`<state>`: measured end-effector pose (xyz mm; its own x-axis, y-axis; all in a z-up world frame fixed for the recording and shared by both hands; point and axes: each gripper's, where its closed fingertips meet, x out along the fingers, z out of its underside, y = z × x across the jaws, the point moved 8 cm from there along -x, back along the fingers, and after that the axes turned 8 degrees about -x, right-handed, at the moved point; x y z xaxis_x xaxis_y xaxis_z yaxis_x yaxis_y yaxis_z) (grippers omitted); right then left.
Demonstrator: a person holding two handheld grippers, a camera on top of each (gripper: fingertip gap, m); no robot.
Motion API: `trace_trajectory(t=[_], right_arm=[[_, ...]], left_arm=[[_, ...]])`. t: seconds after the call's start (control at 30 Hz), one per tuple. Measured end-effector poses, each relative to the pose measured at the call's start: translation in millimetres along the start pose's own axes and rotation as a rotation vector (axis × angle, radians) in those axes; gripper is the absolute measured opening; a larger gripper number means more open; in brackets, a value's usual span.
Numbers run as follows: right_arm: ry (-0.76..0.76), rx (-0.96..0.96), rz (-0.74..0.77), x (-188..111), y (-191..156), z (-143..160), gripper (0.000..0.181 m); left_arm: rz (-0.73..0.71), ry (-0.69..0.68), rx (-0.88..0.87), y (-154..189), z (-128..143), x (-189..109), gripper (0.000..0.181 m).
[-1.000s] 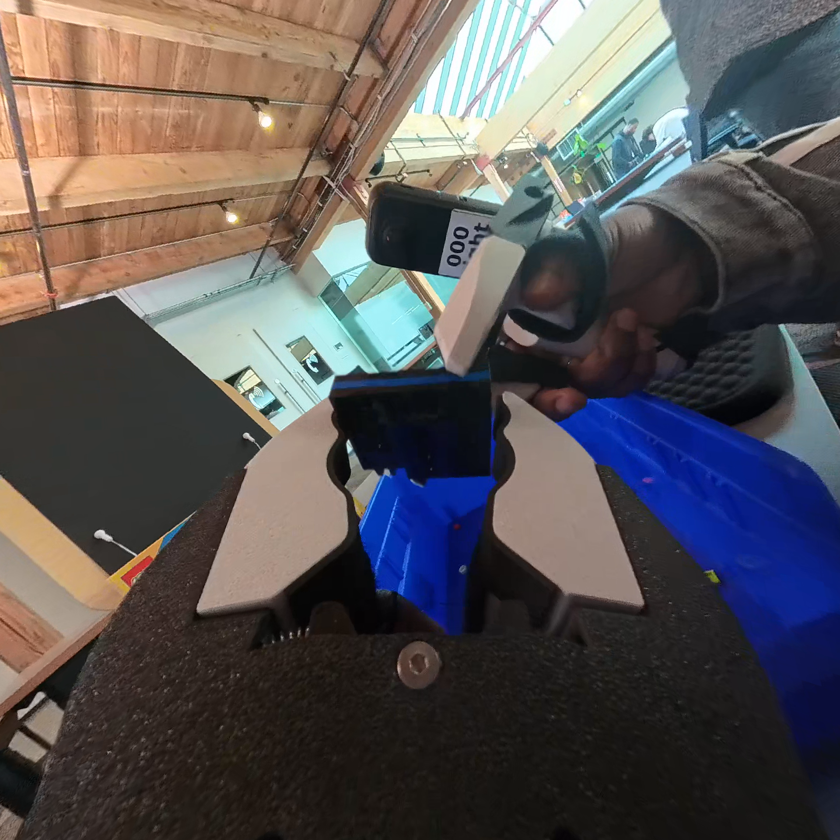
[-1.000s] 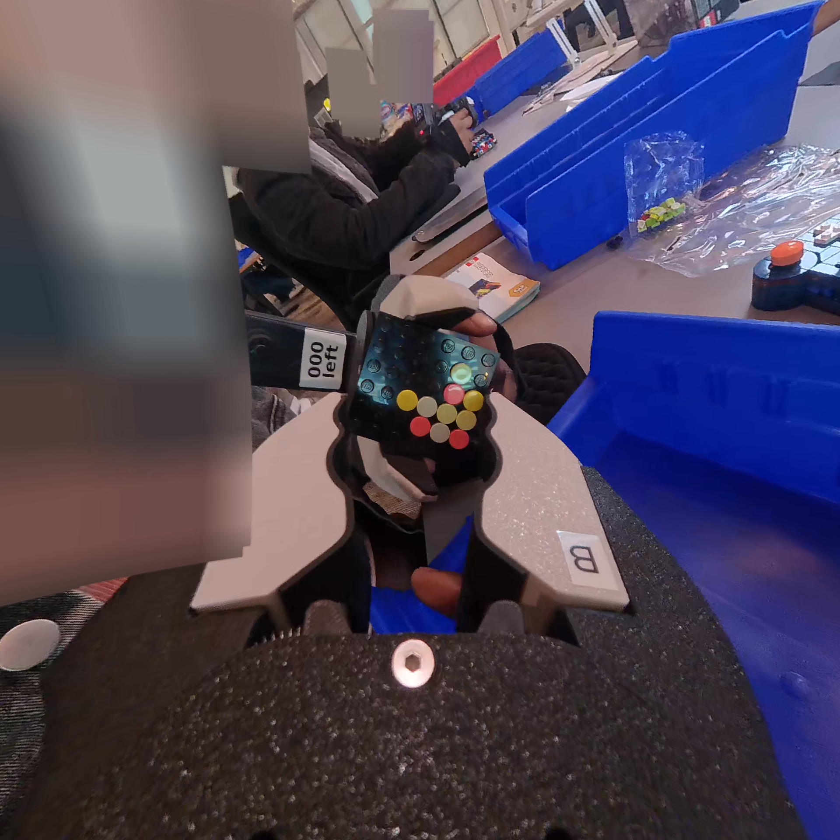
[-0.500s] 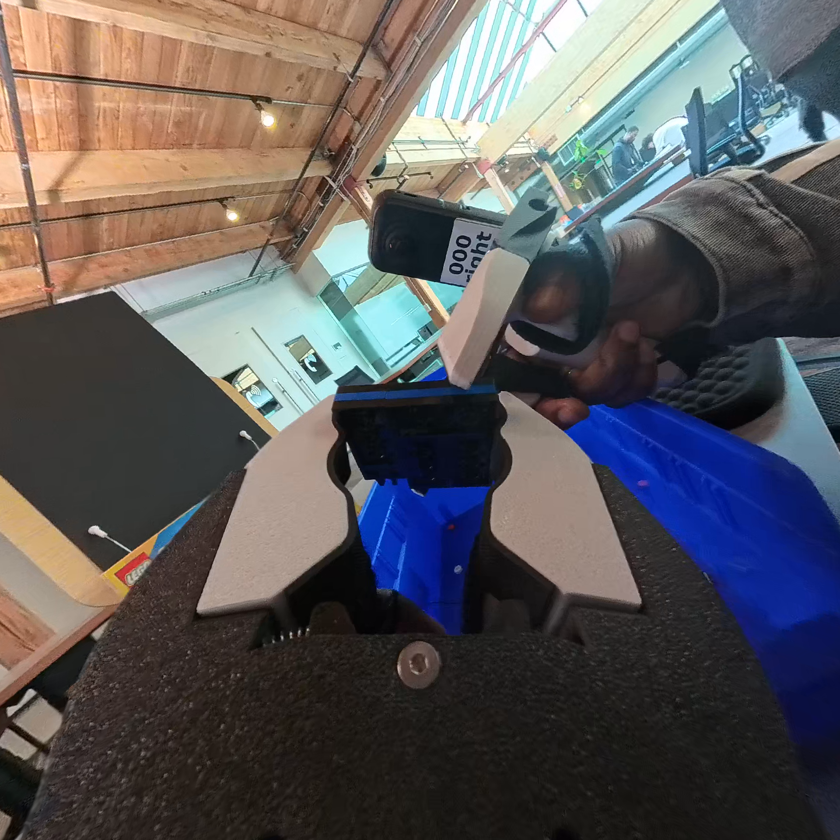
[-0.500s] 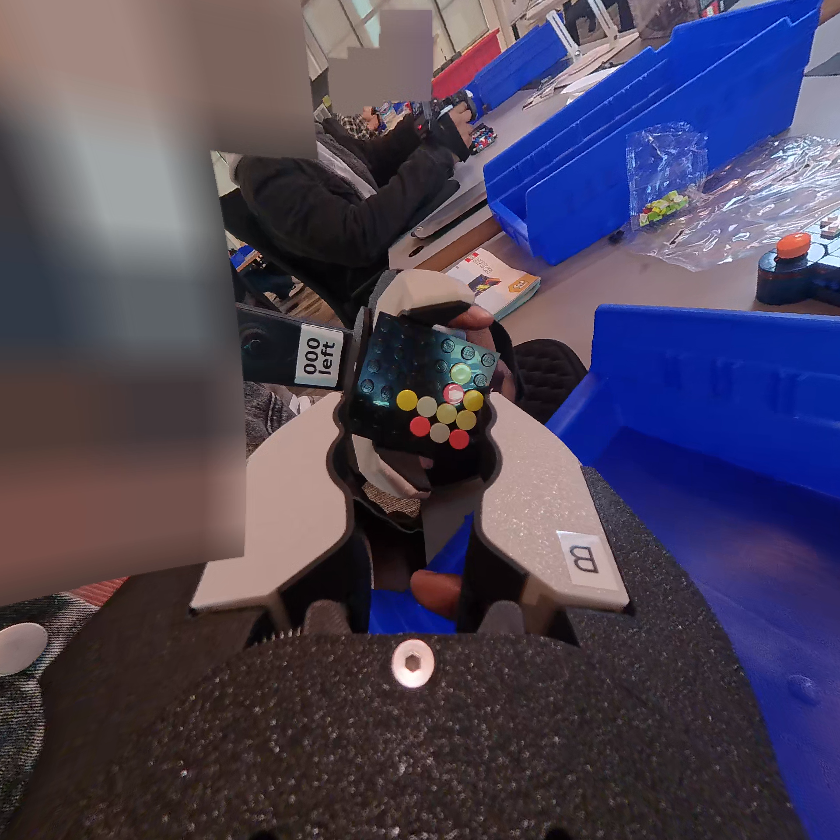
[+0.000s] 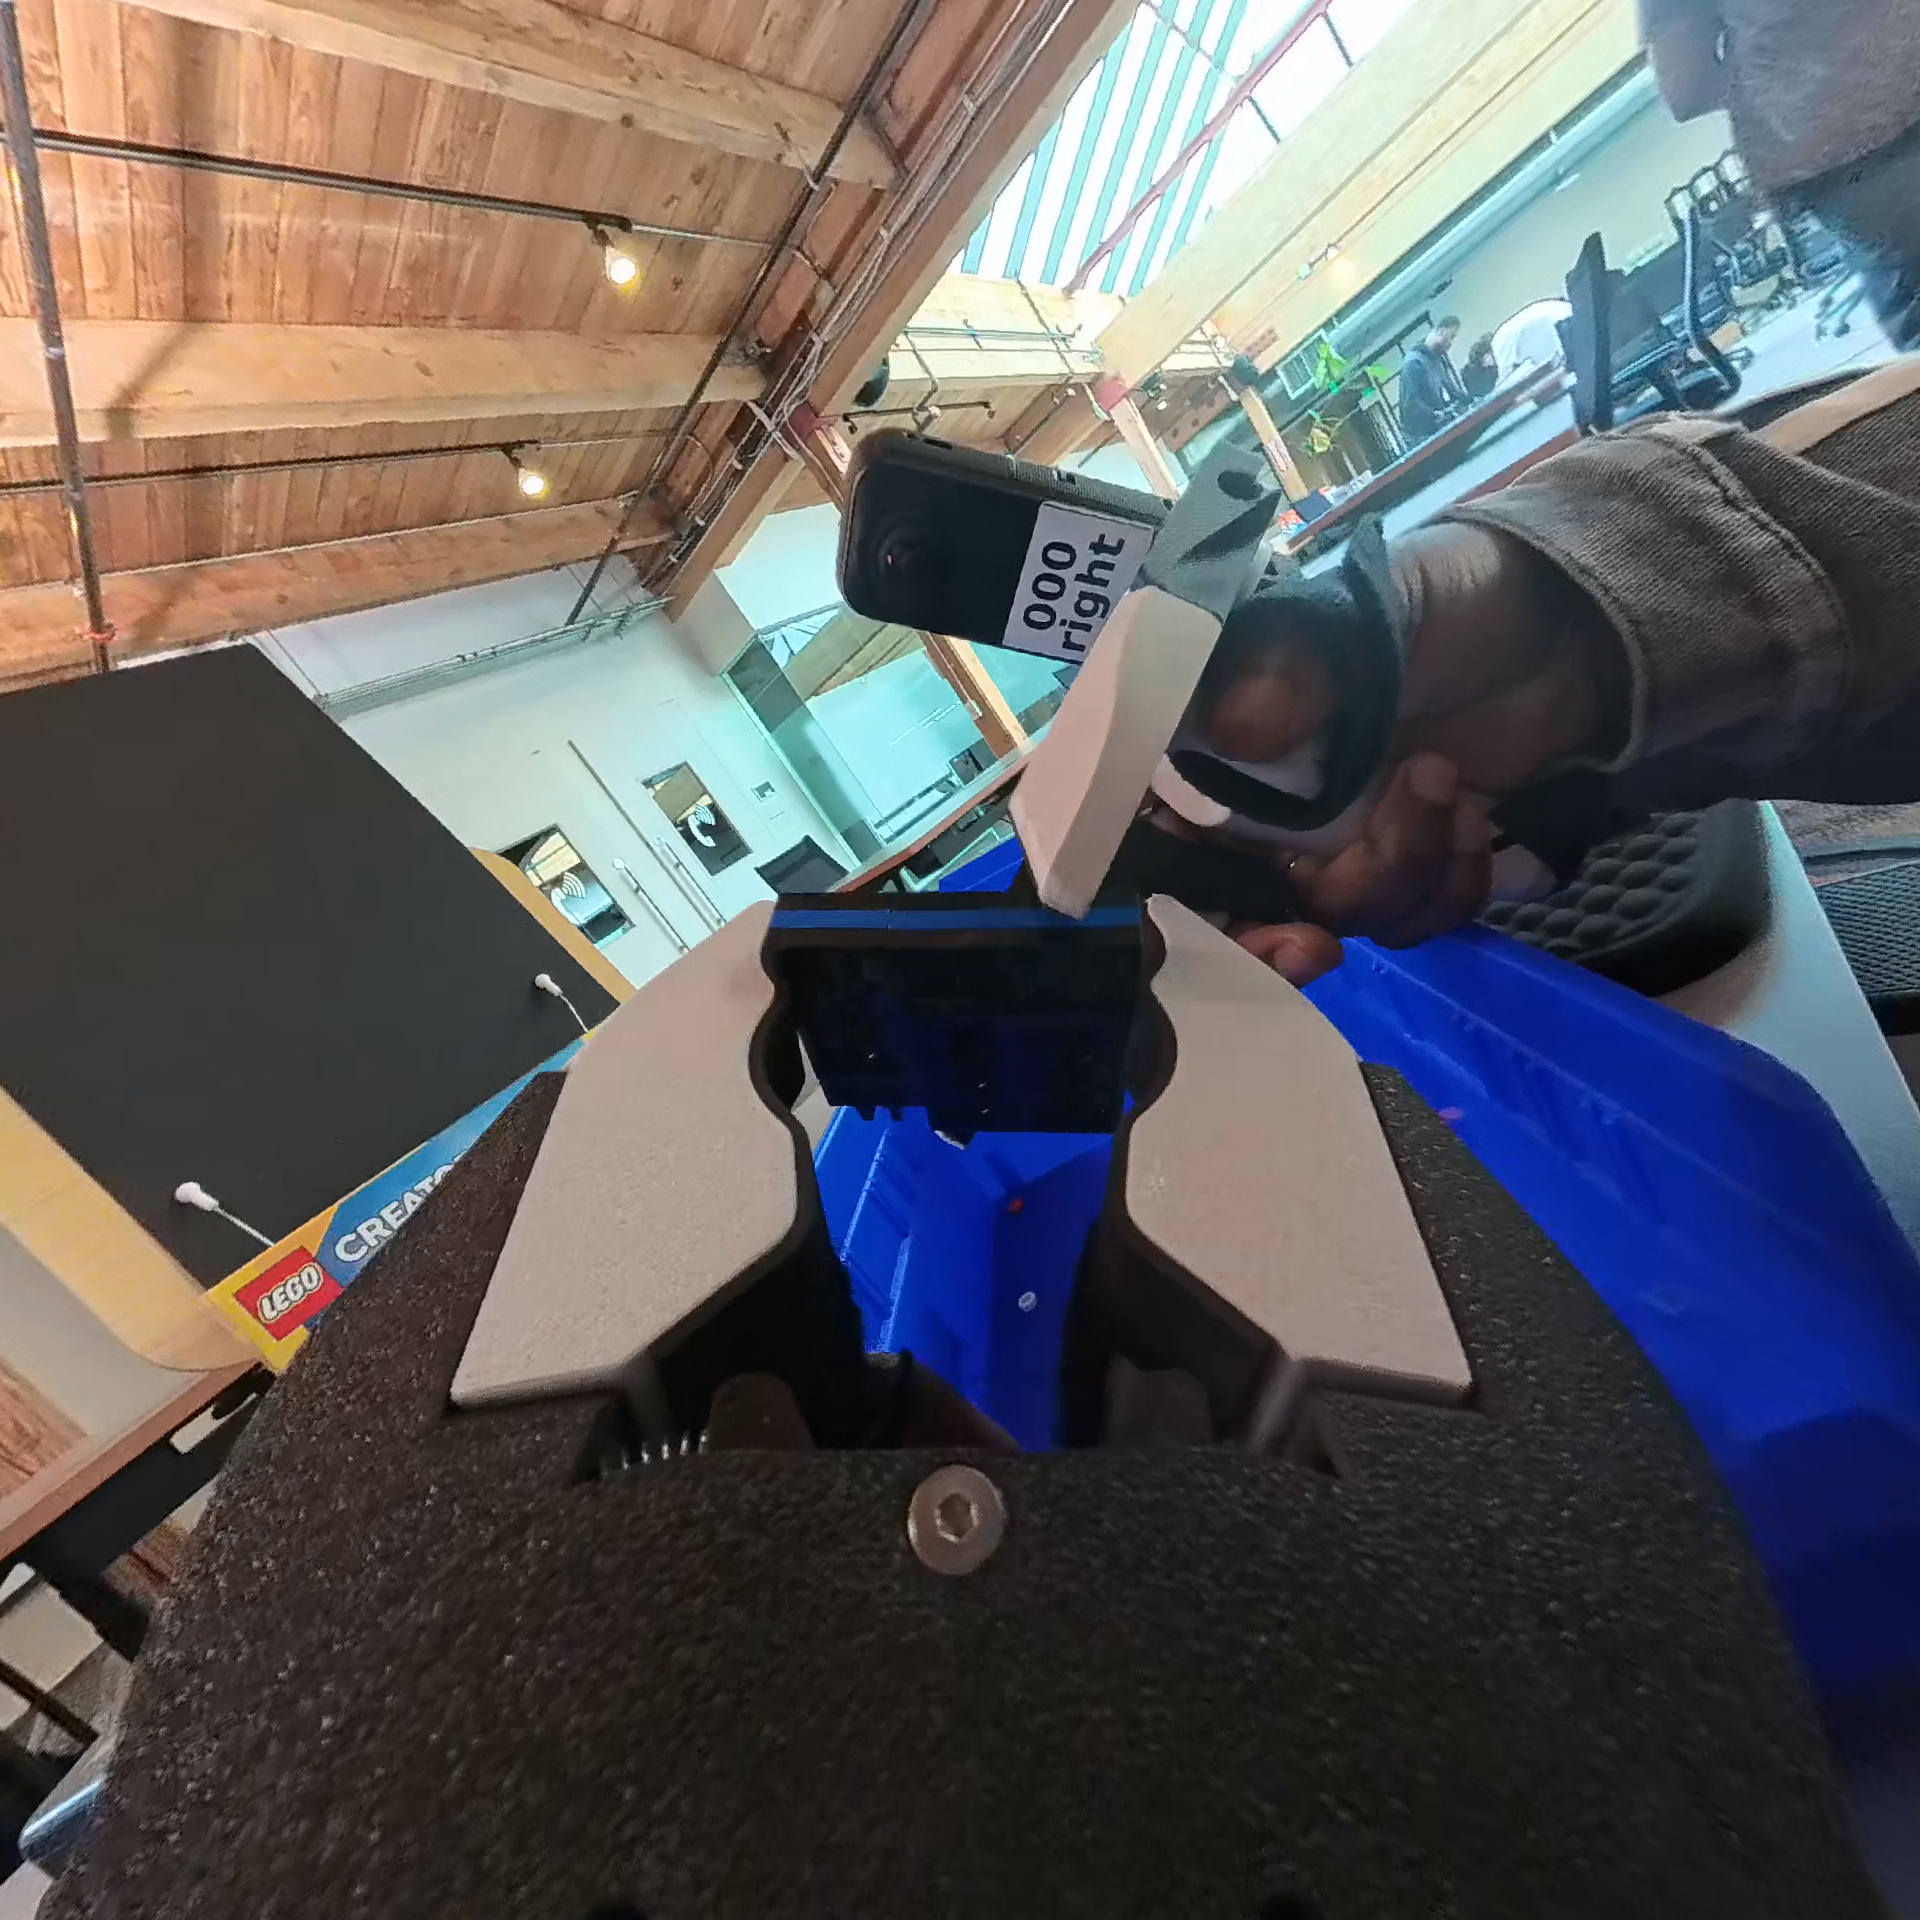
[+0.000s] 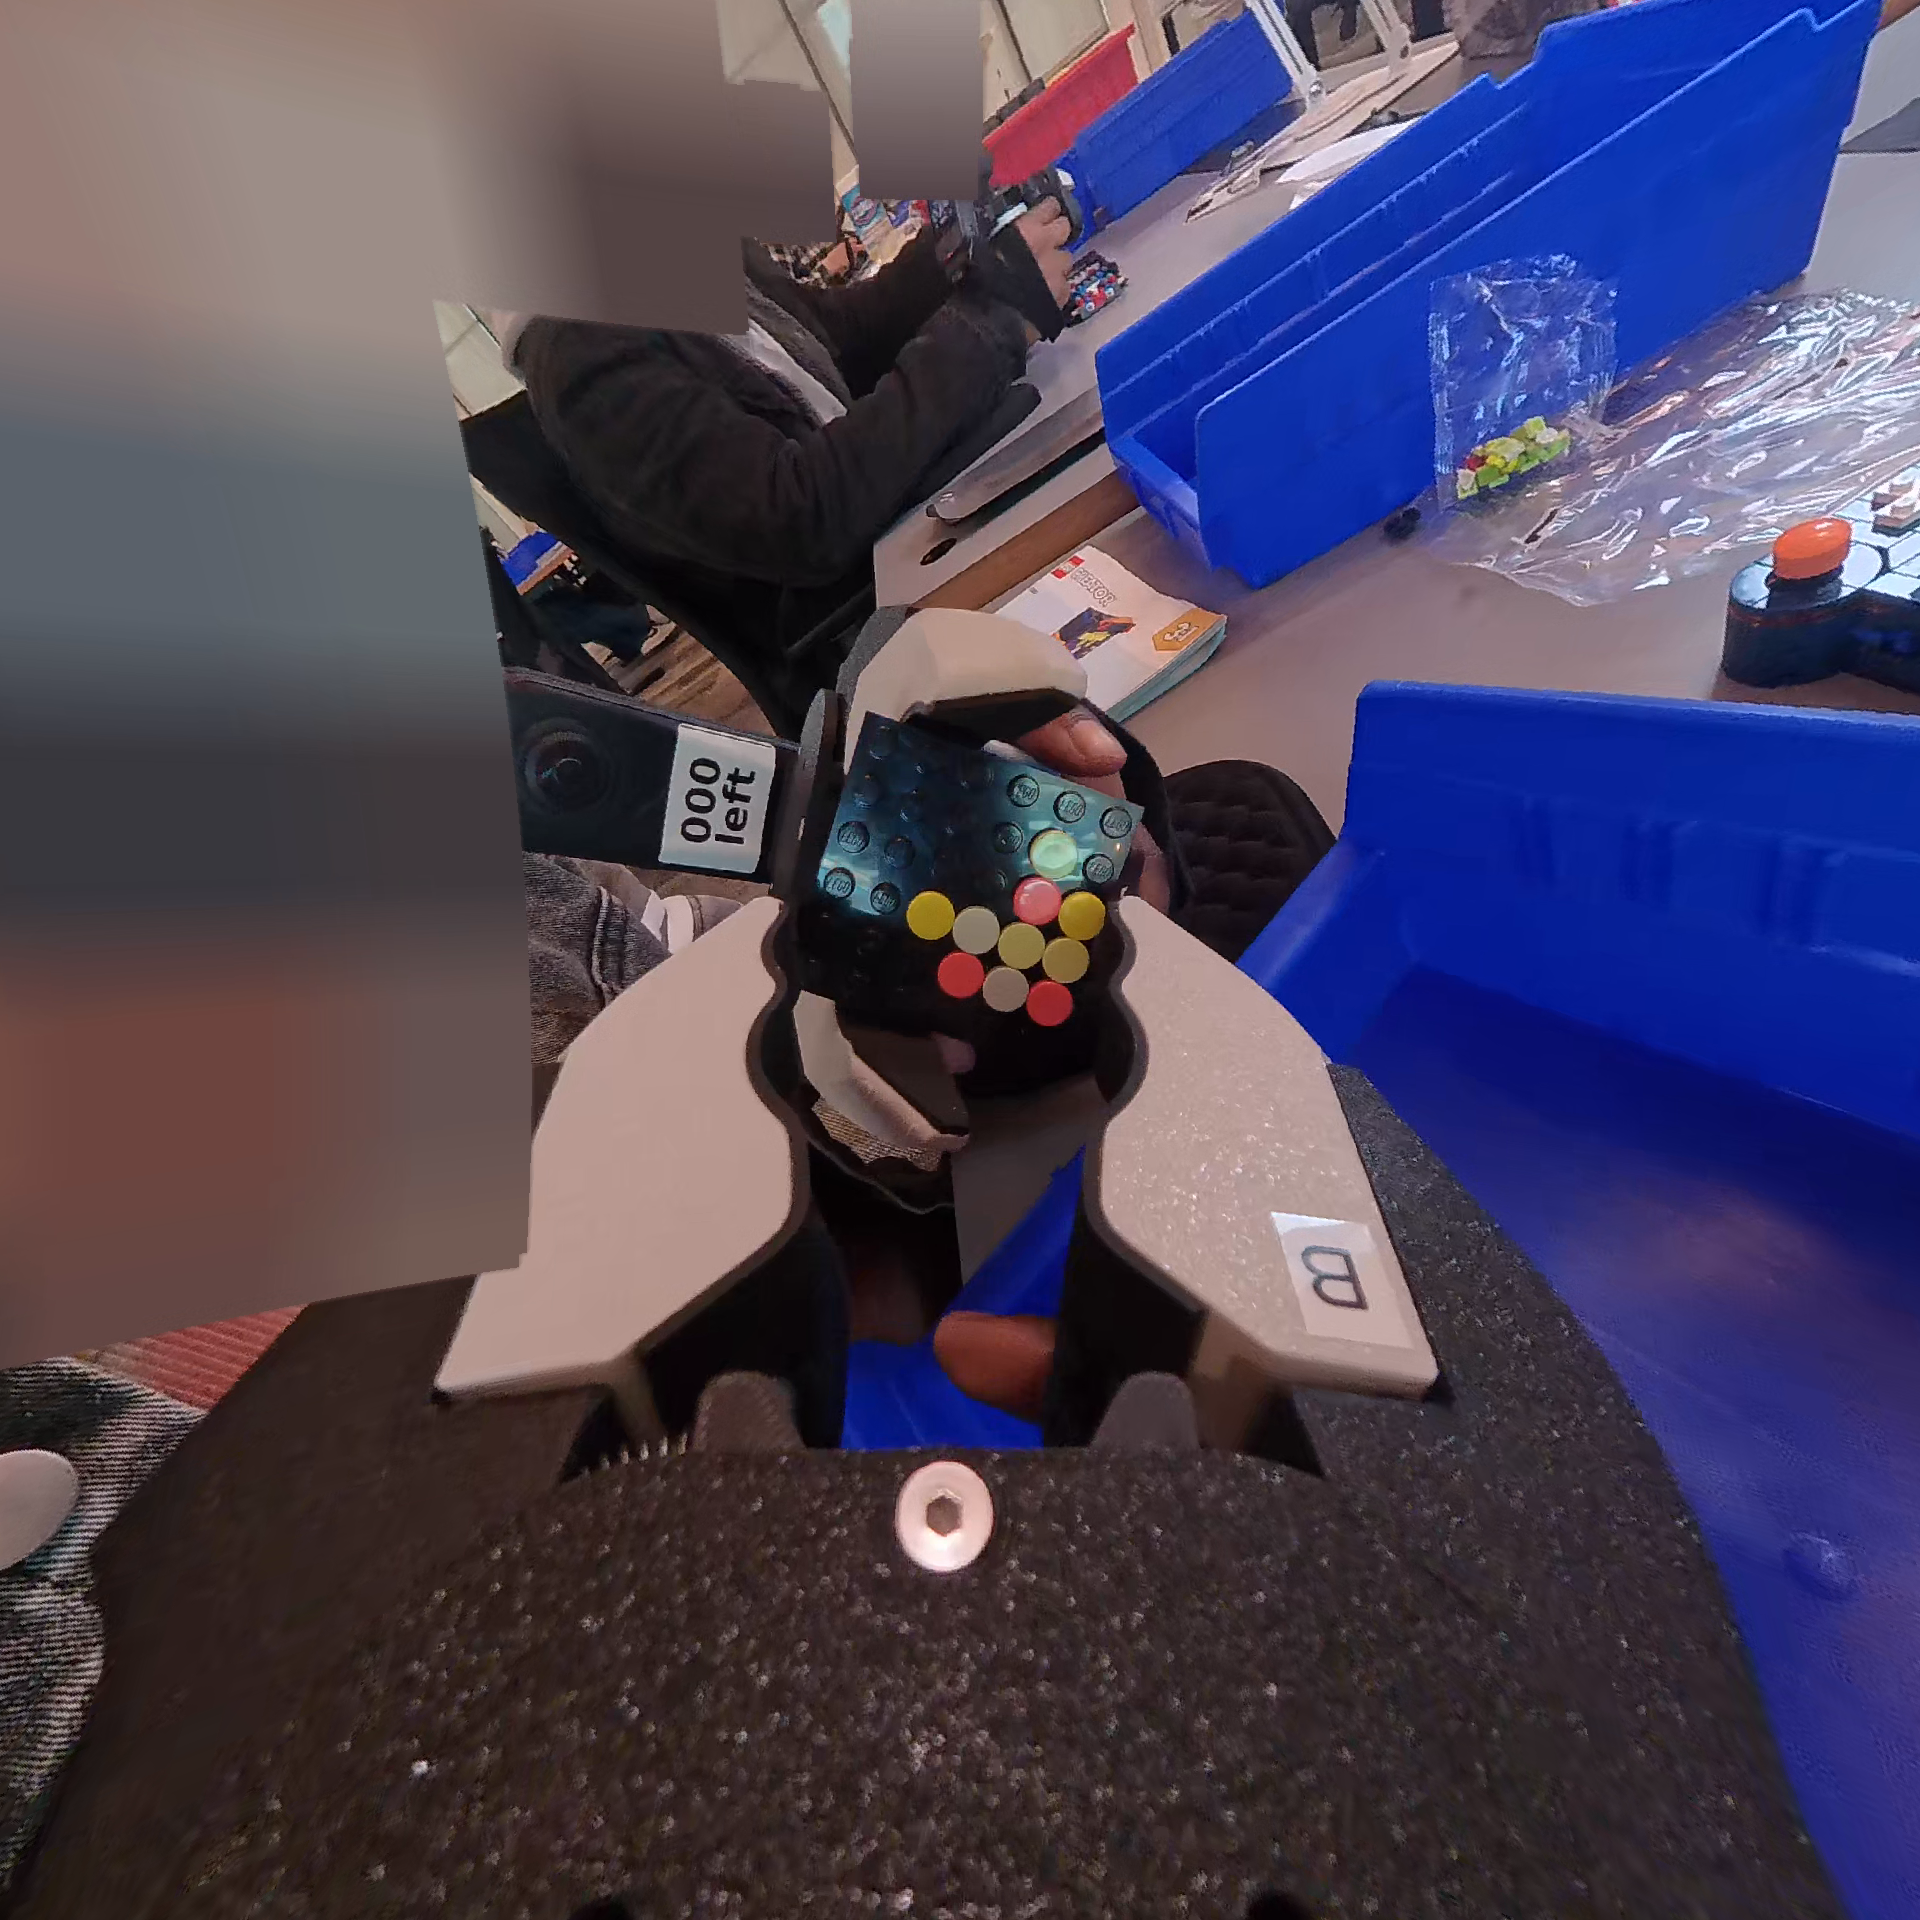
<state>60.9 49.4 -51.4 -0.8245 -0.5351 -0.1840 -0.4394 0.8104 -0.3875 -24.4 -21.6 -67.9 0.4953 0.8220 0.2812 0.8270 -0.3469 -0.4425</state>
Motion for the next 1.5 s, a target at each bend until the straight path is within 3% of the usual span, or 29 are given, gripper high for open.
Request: trace_trajectory(t=[0.37,1.03,1.5], right_arm=[[-0.010,-0.081,0.061,5,-1,-2,0.054],[-0.063,-0.101,0.113,14,-2,0,0.054],[-0.056,-0.117,0.126,15,-3,-1,0.053]], left_arm=[[-0.077,0.003,0.072,-1,3,-4,0.061],[-0.071,-0.026,0.071,-3,5,-1,0.062],[-0.081,0.039,0.099,-4,-1,-4,0.060]])
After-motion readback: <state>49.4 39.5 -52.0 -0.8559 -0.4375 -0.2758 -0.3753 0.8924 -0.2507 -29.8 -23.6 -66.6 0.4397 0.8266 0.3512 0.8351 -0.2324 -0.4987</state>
